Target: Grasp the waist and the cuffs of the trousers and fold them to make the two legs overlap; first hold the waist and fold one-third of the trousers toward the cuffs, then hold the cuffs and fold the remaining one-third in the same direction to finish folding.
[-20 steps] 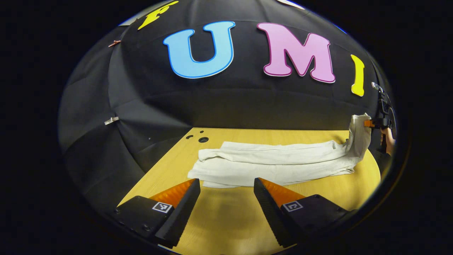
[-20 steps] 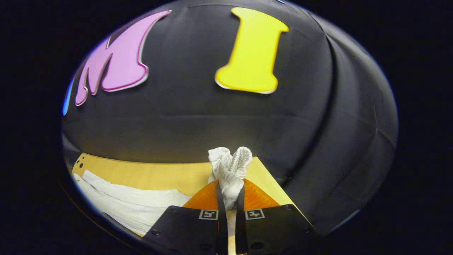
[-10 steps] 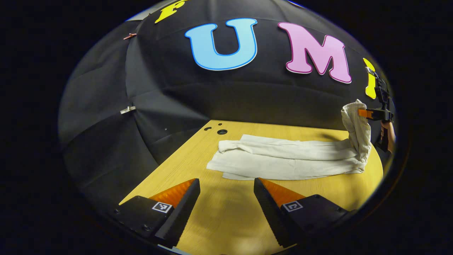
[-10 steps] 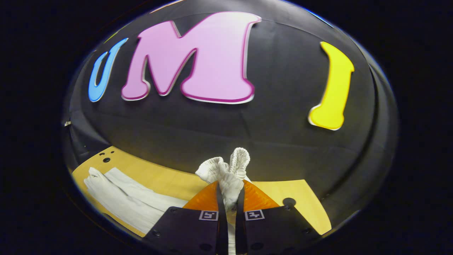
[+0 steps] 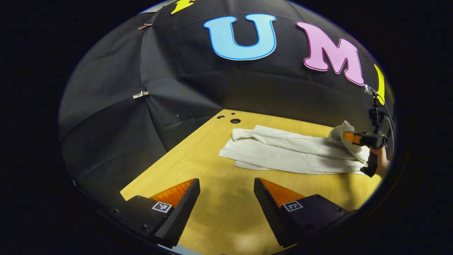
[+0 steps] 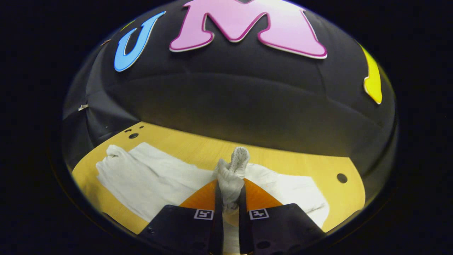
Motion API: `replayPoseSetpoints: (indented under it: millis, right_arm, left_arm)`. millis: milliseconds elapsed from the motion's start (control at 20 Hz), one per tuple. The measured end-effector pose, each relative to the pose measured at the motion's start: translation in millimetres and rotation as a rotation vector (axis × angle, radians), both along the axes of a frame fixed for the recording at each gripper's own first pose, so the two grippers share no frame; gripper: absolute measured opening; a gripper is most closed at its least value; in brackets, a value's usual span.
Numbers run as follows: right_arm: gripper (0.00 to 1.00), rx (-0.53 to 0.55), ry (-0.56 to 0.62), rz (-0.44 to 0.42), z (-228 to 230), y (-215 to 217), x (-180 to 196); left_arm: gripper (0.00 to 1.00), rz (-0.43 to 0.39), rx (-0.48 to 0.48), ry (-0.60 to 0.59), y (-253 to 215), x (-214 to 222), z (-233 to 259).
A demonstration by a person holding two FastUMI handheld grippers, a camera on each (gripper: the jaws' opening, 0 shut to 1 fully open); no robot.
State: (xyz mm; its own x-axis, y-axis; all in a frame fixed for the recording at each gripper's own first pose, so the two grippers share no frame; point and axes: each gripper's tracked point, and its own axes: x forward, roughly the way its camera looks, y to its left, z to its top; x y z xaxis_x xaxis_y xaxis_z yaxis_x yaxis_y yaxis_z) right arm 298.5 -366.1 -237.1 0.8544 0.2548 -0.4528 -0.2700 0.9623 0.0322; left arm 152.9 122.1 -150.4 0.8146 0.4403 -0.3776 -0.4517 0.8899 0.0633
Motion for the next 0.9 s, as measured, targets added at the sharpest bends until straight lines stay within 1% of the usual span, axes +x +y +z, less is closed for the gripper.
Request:
replayPoseSetpoints:
  millis: [50, 100, 150, 200, 250, 300, 350, 400, 500, 600, 700, 900]
  right_arm:
    - [0.28, 0.008, 0.024, 0.018, -2.2, 1.8, -3.6]
    - [0.22, 0.029, 0.040, 0.042, 0.1, 4.2, -7.7]
    - [0.46, 0.048, 0.057, 0.063, -4.4, 9.6, -14.1]
    - [0.50, 0.063, 0.066, 0.077, -4.0, 10.5, -17.5]
    - [0.58, 0.079, 0.075, 0.090, 0.1, 8.3, -26.3]
    - [0.70, 0.093, 0.084, 0.098, 4.4, 4.5, -36.5]
    - [0.62, 0.107, 0.088, 0.106, 10.0, 7.9, -41.9]
    - [0.71, 0.113, 0.087, 0.104, 17.7, 7.7, -47.3]
    - [0.99, 0.112, 0.070, 0.091, 34.9, 6.3, -58.2]
    - [0.98, 0.096, 0.046, 0.061, 57.7, -10.5, -74.5]
    - [0.98, 0.080, 0.036, 0.025, 77.0, -30.2, -99.5]
    - [0.98, 0.049, 0.029, -0.056, 104.3, -74.7, -156.8]
  left_arm:
    - [0.98, 0.004, 0.001, 0.000, 0.9, 0.2, 0.4]
    - [0.98, 0.002, 0.001, 0.003, 0.9, 1.3, -0.7]
    - [0.98, -0.002, -0.003, 0.010, 0.1, 3.1, -1.4]
    - [0.98, -0.006, -0.006, 0.015, -0.5, 3.9, -2.2]
    - [0.98, -0.008, -0.010, 0.016, -1.1, 6.0, -2.1]
    - [0.98, -0.012, -0.017, 0.014, -2.1, 8.8, -0.4]
    - [0.97, -0.021, -0.022, 0.008, -3.7, 13.2, 2.1]
    - [0.98, -0.028, -0.024, 0.005, -3.4, 18.1, 4.0]
    - [0.97, -0.037, -0.030, -0.004, 1.8, 32.0, 9.8]
    - [0.97, -0.045, -0.058, -0.029, 8.8, 52.0, 15.8]
    - [0.97, -0.056, -0.096, -0.060, 18.8, 76.9, 15.5]
    - [0.98, -0.045, -0.191, -0.053, 43.0, 124.1, -18.0]
